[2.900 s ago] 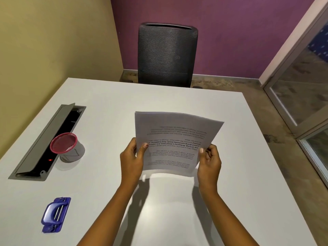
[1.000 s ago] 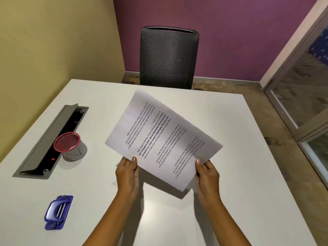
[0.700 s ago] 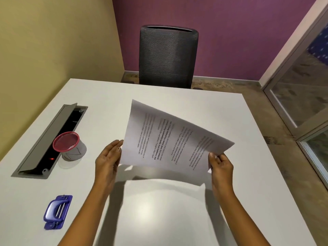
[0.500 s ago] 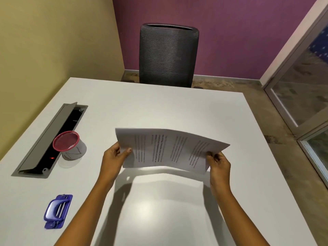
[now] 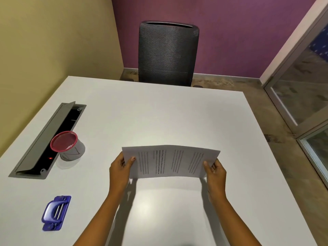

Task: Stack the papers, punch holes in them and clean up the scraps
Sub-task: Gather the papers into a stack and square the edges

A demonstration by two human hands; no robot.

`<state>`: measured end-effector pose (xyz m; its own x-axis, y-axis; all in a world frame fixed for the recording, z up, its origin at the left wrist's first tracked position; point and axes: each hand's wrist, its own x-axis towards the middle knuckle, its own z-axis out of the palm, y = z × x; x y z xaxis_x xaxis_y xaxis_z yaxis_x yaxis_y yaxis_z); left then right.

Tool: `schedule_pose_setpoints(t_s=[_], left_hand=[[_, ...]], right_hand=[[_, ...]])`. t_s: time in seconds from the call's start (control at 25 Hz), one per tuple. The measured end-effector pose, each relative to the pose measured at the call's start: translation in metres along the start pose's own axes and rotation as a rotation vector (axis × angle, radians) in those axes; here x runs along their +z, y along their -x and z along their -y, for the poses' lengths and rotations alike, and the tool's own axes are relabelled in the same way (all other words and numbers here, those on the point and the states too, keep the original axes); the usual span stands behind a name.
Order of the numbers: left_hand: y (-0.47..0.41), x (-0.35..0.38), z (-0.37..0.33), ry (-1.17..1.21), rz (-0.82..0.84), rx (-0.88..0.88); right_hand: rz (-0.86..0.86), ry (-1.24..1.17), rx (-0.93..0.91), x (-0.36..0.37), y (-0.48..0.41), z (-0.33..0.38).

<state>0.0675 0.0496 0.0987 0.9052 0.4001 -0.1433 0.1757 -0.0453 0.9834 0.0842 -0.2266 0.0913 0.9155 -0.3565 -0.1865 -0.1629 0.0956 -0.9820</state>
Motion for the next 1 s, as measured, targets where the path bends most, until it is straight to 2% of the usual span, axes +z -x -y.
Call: schedule_pose_setpoints(t_s=[0.64,0.88,1.0], left_hand=[[0.016,0.009,0.002,-0.025,-0.1,-0.011],[0.018,-0.003,0.001,-0.025,-0.253,-0.04],[0.022,-0.008,0.005,0.094,-0.377,-0.145]], right_hand=[[-0.045,0.034,0.013,-0.001,0.008,-0.011],[-0.1,0.054,-0.017,-0.004,0.014,-0.004],[-0.128,0.076,0.086,-0.004,0.03,-0.01]])
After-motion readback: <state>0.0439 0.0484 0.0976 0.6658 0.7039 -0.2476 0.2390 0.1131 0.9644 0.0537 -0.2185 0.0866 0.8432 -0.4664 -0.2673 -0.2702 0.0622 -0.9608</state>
